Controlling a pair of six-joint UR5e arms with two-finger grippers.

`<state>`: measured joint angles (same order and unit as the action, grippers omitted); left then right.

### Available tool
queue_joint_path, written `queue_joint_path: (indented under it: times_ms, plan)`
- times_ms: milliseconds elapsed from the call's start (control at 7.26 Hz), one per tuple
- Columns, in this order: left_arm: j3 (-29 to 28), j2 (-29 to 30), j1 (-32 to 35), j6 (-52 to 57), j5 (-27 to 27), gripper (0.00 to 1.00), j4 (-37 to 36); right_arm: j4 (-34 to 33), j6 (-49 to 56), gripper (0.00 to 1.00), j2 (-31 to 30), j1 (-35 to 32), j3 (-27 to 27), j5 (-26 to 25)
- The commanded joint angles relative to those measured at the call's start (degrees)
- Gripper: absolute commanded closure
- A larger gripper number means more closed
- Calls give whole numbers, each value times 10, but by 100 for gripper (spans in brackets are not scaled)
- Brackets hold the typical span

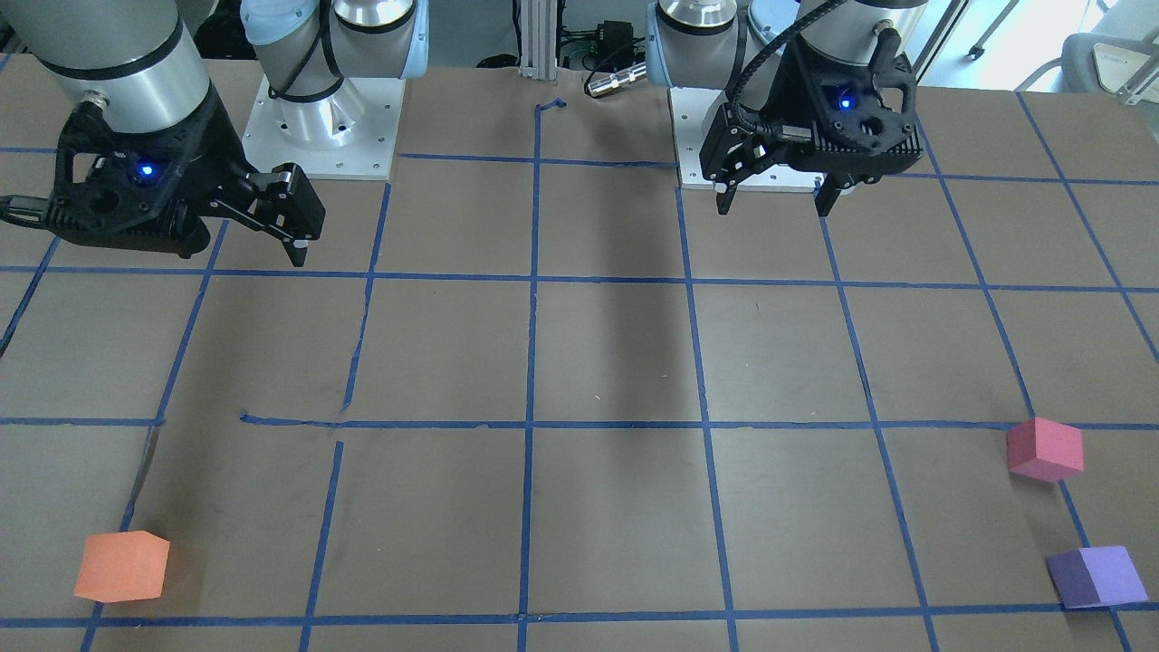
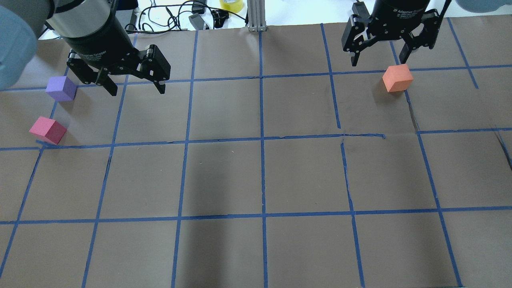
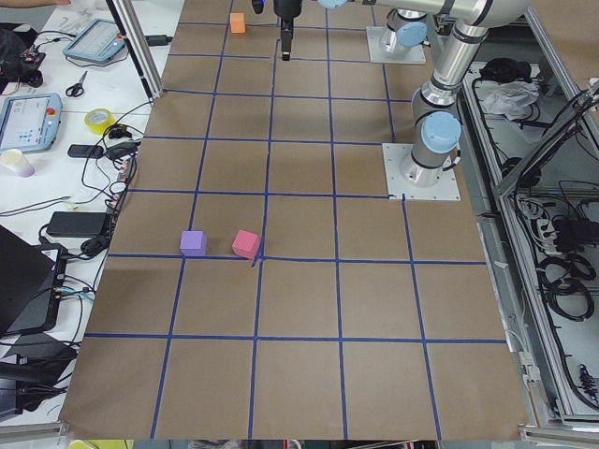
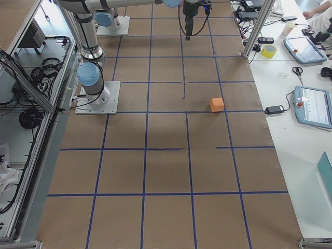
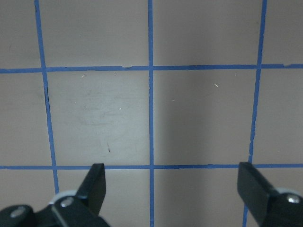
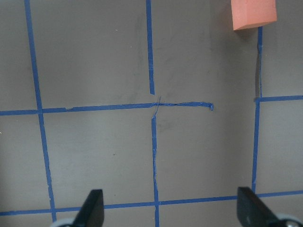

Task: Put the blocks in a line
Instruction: 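Move the right gripper down toward the orange cube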

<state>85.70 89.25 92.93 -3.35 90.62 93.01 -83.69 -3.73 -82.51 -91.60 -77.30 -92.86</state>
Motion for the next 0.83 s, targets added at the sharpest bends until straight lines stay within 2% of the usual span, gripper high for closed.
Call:
queue_joint_path:
  times_ms: [0, 275, 413, 688]
  plan:
    - [-4, 7, 0, 0, 0, 0, 0, -1, -1, 0, -5, 3, 1, -1]
    - [-5, 7, -1, 0, 0, 0, 1, -4, 0, 0, -3, 8, 1, 2]
    - [-6, 7, -1, 1, 0, 0, 0, -15, 1, 0, 8, 32, 3, 9]
    - [-6, 5, -2, 1, -1, 0, 1, -87, 7, 0, 81, 96, 16, 13]
